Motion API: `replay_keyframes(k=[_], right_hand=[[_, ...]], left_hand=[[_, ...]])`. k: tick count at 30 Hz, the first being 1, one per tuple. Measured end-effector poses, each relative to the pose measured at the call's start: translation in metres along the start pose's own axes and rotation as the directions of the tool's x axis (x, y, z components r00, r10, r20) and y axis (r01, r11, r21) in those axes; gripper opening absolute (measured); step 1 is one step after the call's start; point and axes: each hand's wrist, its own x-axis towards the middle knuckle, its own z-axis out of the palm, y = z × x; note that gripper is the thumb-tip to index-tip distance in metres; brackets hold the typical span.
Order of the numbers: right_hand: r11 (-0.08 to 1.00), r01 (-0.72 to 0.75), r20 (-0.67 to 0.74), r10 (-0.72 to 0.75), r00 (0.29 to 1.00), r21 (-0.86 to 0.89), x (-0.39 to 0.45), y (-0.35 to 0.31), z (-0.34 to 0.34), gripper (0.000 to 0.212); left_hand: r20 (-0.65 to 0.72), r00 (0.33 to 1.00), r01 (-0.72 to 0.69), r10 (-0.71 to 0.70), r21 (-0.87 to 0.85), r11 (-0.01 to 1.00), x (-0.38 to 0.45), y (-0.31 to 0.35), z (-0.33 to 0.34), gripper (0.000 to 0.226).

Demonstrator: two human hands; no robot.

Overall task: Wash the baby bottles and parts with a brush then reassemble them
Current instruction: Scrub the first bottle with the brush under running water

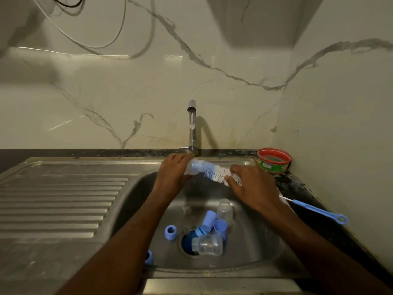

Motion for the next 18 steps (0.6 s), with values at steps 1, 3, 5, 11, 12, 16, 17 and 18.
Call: replay_keyframes(k=[1, 3, 5, 11, 12, 16, 17, 18], right_hand=[[1.0, 0.0, 0.004, 0.0, 1.0, -0.009, 0.001, -0.001, 0.001, 0.028], [1.0, -0.001, 0.05, 0.002, 0.999, -0.017, 0.0, -0.006, 0.008, 0.029], [0.999, -0.035, 0.07, 0.034, 0.997, 0.014, -0.002, -0.008, 0.011, 0.029], [0.999, -0.048, 0.043, 0.049, 0.998, -0.015, -0.004, -0.004, 0.007, 0.032], [0.999, -0.05, 0.061, 0.051, 0.997, -0.018, -0.004, -0.007, 0.008, 0.033], [0.996, -0.091, 0.031, 0.091, 0.995, -0.007, -0.003, -0.007, 0.003, 0.033], [0.995, -0.095, 0.037, 0.096, 0.995, -0.025, -0.004, -0.008, 0.001, 0.033], [0.995, -0.096, 0.057, 0.098, 0.994, -0.041, -0.004, -0.01, 0.001, 0.035]], left_hand=[[0.016, 1.0, 0.017, -0.017, -0.019, 1.0, -0.001, -0.002, 0.0, 0.067], [0.073, 0.99, -0.122, 0.122, -0.018, 0.992, 0.0, 0.007, 0.001, 0.066], [0.067, 0.961, -0.27, 0.268, 0.025, 0.963, 0.004, 0.018, 0.001, 0.066], [0.036, 0.989, -0.141, 0.142, -0.03, 0.99, 0.0, 0.007, -0.002, 0.064], [0.061, 0.972, -0.225, 0.226, -0.019, 0.974, 0.001, 0.013, -0.001, 0.064], [0.002, 0.996, -0.085, 0.085, -0.038, 0.996, 0.002, 0.004, -0.003, 0.066], [0.008, 0.999, -0.052, 0.052, -0.044, 0.998, 0.0, 0.001, -0.003, 0.066], [0.043, 0.996, -0.075, 0.077, -0.045, 0.996, -0.002, 0.001, -0.003, 0.066]])
